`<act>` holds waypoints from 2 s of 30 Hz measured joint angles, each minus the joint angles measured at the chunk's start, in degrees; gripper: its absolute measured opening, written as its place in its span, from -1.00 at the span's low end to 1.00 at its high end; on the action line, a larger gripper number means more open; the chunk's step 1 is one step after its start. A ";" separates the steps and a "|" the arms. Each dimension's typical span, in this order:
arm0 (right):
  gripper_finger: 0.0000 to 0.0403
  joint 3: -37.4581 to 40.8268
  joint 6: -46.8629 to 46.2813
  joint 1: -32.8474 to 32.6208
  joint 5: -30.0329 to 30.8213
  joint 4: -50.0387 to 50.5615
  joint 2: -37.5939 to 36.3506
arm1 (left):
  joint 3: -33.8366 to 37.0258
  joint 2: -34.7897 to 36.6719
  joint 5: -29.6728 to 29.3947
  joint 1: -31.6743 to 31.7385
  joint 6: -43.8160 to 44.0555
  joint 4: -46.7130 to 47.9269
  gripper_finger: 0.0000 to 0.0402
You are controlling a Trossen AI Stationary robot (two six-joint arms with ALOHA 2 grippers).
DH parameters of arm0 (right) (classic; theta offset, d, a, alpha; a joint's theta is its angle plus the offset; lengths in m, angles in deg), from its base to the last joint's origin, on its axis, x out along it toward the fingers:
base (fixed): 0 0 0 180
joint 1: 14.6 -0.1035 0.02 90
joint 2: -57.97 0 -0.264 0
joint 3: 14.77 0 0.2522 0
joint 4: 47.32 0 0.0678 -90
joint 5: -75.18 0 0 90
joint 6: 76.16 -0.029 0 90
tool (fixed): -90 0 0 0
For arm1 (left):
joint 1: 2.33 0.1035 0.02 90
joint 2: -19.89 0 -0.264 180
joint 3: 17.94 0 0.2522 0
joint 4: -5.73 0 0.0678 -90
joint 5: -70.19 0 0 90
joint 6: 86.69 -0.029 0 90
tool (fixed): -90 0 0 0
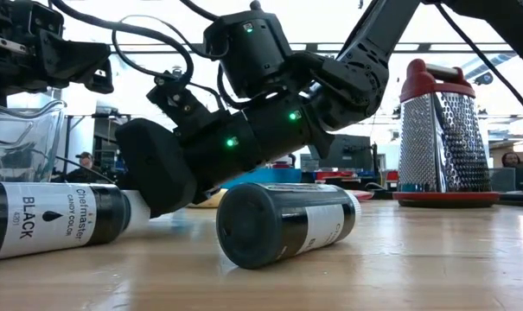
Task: Pick & Place Food Item
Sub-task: Put the pink food coloring into the blue bin
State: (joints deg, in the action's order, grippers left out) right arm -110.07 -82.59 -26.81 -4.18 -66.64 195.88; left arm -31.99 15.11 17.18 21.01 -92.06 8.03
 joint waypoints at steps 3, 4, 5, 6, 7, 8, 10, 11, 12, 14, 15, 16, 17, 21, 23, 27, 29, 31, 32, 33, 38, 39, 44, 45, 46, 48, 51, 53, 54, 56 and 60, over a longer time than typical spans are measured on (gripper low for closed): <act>-0.37 0.04 0.00 0.00 0.01 0.12 0.00 | 0.00 0.00 0.00 0.00 -0.02 0.00 -0.87; -0.38 0.18 0.02 -0.02 0.09 0.09 -0.07 | 0.00 0.00 0.00 0.00 0.00 0.00 -0.87; -0.39 0.47 0.25 -0.02 0.29 0.18 -0.39 | 0.00 0.00 0.00 0.00 0.00 0.00 -0.87; -0.40 0.79 0.61 -0.05 0.77 0.46 -0.81 | 0.00 0.00 0.00 -0.02 0.00 0.00 -0.87; -0.41 1.34 1.20 -0.21 1.41 0.62 -1.43 | 0.00 0.00 0.00 -0.02 0.00 0.00 -0.87; -0.41 1.85 1.96 -0.28 2.02 1.49 -2.24 | 0.00 0.00 0.00 -0.02 0.00 0.00 -0.87; -0.41 2.60 2.92 -0.57 3.72 4.63 -4.51 | 0.00 0.00 0.00 -0.02 -0.01 -0.01 -0.87; -0.41 2.71 3.13 -0.69 4.60 6.41 -5.83 | 0.00 0.00 0.00 -0.02 0.00 -0.02 -0.87; -0.41 2.80 3.26 -0.70 5.52 8.94 -7.32 | 0.00 0.00 0.00 -0.02 0.00 -0.02 -0.87; -0.41 2.82 3.46 -0.70 6.54 13.96 -10.34 | 0.00 0.00 0.00 -0.02 0.00 -0.02 -0.87; -0.42 2.82 3.47 -0.65 7.08 16.77 -11.90 | 0.00 0.00 0.02 -0.02 -0.01 -0.02 -0.87; -0.42 2.82 3.50 -0.53 7.46 19.54 -13.37 | 0.00 0.00 0.02 -0.02 -0.02 -0.02 -0.87; -0.42 2.82 3.66 -0.32 7.56 22.01 -14.95 | 0.00 0.00 0.00 -0.02 0.00 -0.03 -0.87; -0.42 2.55 3.59 1.31 9.19 35.50 -21.98 | 0.00 0.00 0.03 -0.02 0.00 -0.01 -0.87; -0.42 2.49 3.66 2.54 10.98 42.27 -25.31 | 0.00 0.00 0.02 -0.02 0.00 -0.04 -0.87; -0.42 2.49 5.98 5.87 13.50 51.62 -31.73 | 0.00 0.00 0.04 -0.02 -0.02 -0.02 -0.87; -0.42 2.49 7.40 8.16 13.56 53.77 -35.02 | 0.00 0.00 0.04 -0.02 0.00 -0.01 -0.87; -0.42 2.36 8.27 10.71 13.54 55.43 -37.55 | 0.00 -0.04 0.02 -0.02 -0.01 -0.02 -0.87; -0.42 2.34 8.62 12.04 13.42 56.44 -38.40 | 0.00 -0.04 0.04 -0.02 -0.02 -0.02 -0.87; -0.42 2.20 9.36 13.35 13.03 57.41 -38.93 | 0.00 -0.07 0.04 -0.02 0.00 -0.02 -0.87; -0.42 -0.14 13.33 18.81 7.26 62.86 -40.04 | 0.00 -0.17 0.03 -0.02 0.00 0.15 -0.87; -0.42 -0.99 13.81 19.66 6.66 64.58 -39.85 | 0.00 -0.20 0.02 -0.02 -0.01 0.09 -0.87; -0.42 -7.99 14.41 22.99 5.85 74.70 -36.75 | 0.00 -0.27 0.02 0.00 -0.02 0.02 -0.87; -0.42 -9.71 14.78 23.55 5.95 76.07 -36.03 | 0.00 -0.26 0.02 0.00 0.00 0.02 -0.87; -0.42 -11.53 15.37 24.16 5.99 77.22 -35.37 | 0.00 -0.22 0.02 0.00 0.00 0.00 -0.87; -0.42 -14.82 17.03 25.63 5.94 79.78 -33.97 | 0.00 -0.26 0.01 0.00 0.00 0.00 -0.87; -0.42 -19.57 19.01 28.37 5.84 82.92 -31.55 | 0.00 -0.26 0.02 0.00 -0.01 -0.03 -0.87; -0.42 -22.39 19.83 30.34 5.74 85.71 -30.00 | 0.00 -0.26 0.02 0.00 0.00 -0.02 -0.87; -0.41 -23.72 20.09 31.24 5.51 86.85 -29.15 | 0.00 -0.26 0.02 0.00 0.00 -0.02 -0.87; -0.41 -26.33 20.12 33.05 4.49 89.32 -27.46 | 0.00 -0.26 0.02 -0.01 0.00 -0.02 -0.87; -0.41 -31.37 20.25 36.19 4.04 91.89 -24.06 | 0.00 -0.26 0.02 0.00 0.00 -0.03 -0.87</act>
State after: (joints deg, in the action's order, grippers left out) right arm -141.44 -62.35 9.38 -0.14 25.25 171.82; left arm -31.99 14.85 17.20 21.01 -92.06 8.00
